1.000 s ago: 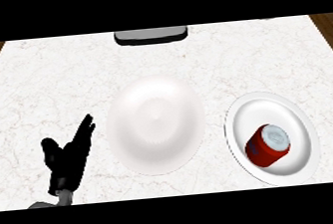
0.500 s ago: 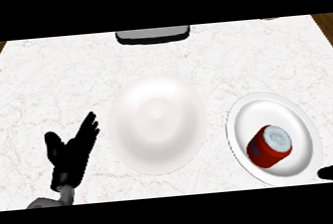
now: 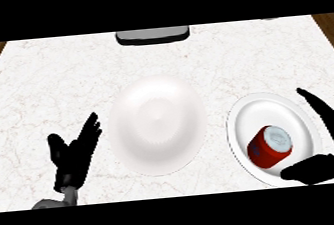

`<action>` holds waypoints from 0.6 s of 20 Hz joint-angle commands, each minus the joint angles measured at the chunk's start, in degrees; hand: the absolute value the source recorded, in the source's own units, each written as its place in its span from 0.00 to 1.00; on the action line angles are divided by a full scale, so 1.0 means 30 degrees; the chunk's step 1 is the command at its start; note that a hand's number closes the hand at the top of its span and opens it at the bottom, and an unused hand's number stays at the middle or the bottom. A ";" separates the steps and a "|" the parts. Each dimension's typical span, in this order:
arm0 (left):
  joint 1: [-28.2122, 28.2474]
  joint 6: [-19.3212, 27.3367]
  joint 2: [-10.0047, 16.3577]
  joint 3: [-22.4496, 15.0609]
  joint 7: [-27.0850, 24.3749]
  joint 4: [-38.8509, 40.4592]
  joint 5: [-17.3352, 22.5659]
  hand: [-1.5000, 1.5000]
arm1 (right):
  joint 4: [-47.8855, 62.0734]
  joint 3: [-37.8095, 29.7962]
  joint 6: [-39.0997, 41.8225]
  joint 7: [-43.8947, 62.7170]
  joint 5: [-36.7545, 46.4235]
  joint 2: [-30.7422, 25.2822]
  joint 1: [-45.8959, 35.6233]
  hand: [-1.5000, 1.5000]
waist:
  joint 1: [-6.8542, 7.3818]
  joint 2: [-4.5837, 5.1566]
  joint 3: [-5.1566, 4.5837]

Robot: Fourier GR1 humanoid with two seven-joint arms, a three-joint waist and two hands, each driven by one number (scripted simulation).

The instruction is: Pick the can from the plate and place it in the plate

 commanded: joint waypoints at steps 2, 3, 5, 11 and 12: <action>0.0799 -0.0279 -0.0558 0.0038 -0.0150 0.0029 -0.0538 0.50 | 0.0632 0.1475 0.0403 0.2061 0.1145 0.2252 -0.1311 0.00 | 0.0008 0.0046 -0.0053; 0.1483 0.0174 -0.0218 0.0008 0.1367 -0.2401 -0.0788 0.50 | -0.0094 0.0202 0.0844 0.0407 0.0535 0.1751 0.0330 0.00 | -0.0047 0.0022 -0.0044; 0.0562 0.0537 -0.1019 -0.0048 0.1430 -0.1341 -0.1204 0.50 | 0.3007 0.0761 -0.0230 -0.1349 0.2085 0.2680 -0.1086 0.00 | 0.0014 0.0050 -0.0042; 0.1096 -0.0459 -0.1251 0.0504 0.0699 -0.0919 -0.1609 0.50 | 0.2666 0.1889 0.0297 -0.0208 0.4544 0.3241 -0.0202 0.00 | -0.0009 0.0045 -0.0047; 0.0316 -0.0435 -0.1466 0.0730 0.0673 -0.0170 -0.1900 0.50 | 0.0933 0.1788 0.1218 0.1091 0.4350 0.3114 0.0155 0.00 | -0.0100 0.0036 -0.0052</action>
